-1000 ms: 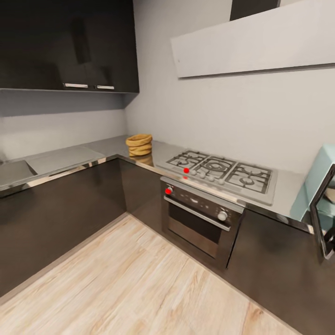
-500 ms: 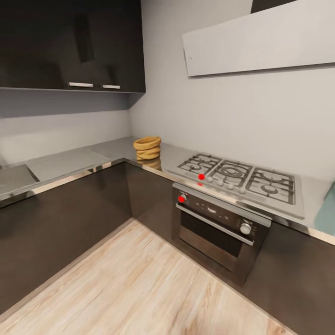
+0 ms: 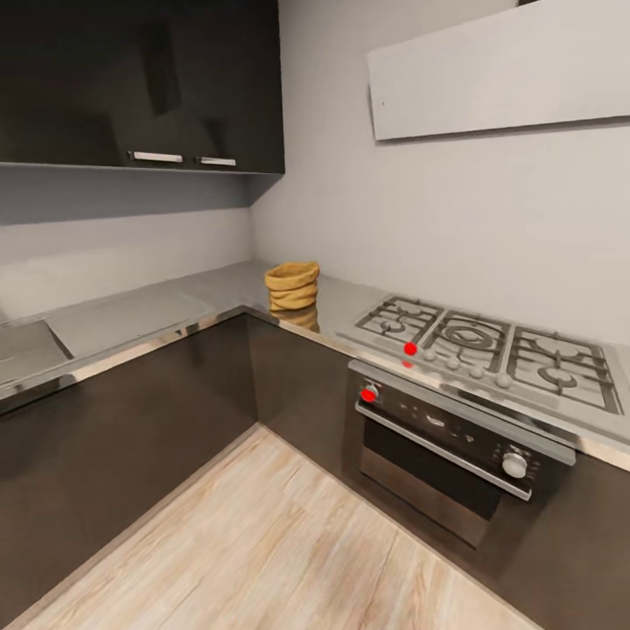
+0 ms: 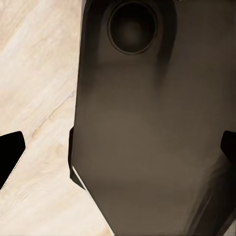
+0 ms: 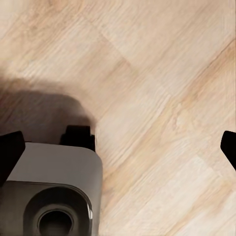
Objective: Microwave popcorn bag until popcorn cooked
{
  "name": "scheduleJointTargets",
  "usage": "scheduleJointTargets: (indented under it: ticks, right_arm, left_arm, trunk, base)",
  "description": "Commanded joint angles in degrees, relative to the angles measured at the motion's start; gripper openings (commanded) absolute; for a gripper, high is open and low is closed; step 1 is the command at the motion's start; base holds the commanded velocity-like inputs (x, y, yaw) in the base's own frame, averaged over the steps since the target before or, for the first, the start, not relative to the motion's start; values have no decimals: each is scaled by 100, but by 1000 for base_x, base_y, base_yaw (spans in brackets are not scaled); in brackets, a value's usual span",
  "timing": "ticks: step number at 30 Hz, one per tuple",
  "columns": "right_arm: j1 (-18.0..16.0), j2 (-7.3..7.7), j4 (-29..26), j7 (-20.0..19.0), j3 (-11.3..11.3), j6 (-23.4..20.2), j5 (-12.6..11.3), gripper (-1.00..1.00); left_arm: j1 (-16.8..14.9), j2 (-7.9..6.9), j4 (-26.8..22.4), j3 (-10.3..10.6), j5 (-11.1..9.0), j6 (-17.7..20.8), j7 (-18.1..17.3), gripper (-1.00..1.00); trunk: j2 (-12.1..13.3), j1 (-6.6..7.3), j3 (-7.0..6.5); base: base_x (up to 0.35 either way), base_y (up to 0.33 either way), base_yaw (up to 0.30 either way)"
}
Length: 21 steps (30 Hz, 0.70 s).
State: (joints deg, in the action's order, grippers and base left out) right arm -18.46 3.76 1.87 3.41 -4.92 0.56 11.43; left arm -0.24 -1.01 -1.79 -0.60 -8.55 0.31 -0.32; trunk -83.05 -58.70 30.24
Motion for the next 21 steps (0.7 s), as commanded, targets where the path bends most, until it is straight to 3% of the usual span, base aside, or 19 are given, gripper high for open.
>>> scheduleJointTargets:
  ticks: [1,21]
  right_arm:
    - [-8,-2,15,21,-50,6,61,100]
    - [-8,-7,15,-17,-51,6,70,100]
  left_arm:
    - [-2,-7,1,-2,-50,3,-3,100]
    - [-2,-22,2,-1,-60,4,-3,100]
  trunk:
    - [-2,-3,5]
    - [-2,-3,5]
  base:
    - [301,186,0]
    - [301,186,0]
